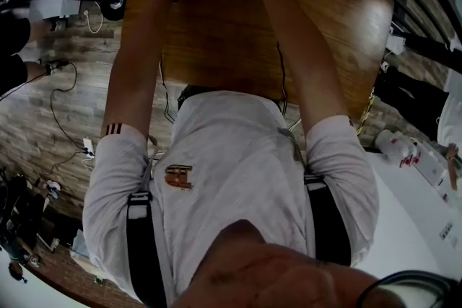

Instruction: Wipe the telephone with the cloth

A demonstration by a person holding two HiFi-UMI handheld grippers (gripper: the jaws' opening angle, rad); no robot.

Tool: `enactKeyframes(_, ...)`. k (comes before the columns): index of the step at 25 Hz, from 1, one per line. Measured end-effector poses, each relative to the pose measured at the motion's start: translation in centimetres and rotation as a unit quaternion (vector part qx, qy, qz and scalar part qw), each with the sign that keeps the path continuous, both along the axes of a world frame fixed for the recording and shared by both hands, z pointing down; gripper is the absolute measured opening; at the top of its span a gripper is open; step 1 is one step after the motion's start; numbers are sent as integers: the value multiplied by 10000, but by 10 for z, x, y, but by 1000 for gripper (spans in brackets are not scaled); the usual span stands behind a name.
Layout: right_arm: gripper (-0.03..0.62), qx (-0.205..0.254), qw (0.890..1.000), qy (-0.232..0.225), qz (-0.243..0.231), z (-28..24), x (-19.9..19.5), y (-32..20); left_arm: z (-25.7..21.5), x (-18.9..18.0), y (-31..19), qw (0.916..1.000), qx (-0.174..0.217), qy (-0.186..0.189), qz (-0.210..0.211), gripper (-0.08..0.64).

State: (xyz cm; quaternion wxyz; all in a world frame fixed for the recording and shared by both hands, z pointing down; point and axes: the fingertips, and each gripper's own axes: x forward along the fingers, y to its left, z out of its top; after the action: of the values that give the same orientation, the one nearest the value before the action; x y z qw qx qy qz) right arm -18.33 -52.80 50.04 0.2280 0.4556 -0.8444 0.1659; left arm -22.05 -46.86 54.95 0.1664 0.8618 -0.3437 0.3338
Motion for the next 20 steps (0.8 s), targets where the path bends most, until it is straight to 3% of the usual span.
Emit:
enactKeyframes(7,78,-329,9987,343,194,22,20,-11,2,-4,-7,10000,-5,78,0,140)
enactKeyframes(13,78,-290,9953,661,652,23,75,-6,1,0,-3,9998,31,177,10,140)
enactKeyframes(20,78,-178,9949,431,895,12,106,13,0,-1,0,9997,97,218,-66,138)
